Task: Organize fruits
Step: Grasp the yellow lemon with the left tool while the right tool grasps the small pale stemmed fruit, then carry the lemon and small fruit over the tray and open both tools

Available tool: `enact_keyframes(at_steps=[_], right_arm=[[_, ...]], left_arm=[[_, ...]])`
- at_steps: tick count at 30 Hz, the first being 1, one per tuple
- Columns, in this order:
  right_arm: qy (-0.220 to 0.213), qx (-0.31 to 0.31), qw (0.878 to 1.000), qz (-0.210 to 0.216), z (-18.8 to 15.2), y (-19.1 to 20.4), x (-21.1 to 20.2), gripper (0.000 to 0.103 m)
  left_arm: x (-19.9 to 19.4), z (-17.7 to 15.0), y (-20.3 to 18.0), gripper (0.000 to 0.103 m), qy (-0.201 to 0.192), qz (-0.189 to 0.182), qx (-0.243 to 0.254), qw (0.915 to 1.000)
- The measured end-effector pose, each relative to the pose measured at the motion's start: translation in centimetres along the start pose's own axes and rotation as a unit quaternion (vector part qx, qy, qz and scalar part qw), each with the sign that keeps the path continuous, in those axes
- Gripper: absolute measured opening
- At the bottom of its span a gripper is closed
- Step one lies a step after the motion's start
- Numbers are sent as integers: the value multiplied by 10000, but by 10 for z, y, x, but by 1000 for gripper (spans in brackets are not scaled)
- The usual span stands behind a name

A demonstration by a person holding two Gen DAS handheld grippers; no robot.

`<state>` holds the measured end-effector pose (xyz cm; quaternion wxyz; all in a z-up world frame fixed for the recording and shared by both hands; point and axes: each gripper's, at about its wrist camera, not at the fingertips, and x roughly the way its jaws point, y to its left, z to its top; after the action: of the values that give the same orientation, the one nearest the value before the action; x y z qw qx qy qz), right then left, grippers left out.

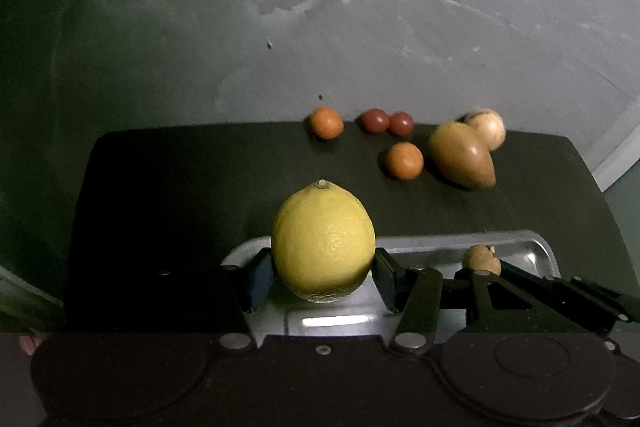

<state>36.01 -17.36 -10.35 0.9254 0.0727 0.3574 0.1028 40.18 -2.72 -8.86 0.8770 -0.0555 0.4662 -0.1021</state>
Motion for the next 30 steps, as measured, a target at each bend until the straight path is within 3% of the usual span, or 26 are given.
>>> enact_keyframes(at_steps=[21,30], right_arm=[[183,-67,9998,76,-64,11,-30,28],[324,-41,9995,49,-71,13,-42,28]], left_arm=[[-21,-54,-13,55,354,-149,193,9991],[-30,-68,-10,55,433,-102,226,9988]])
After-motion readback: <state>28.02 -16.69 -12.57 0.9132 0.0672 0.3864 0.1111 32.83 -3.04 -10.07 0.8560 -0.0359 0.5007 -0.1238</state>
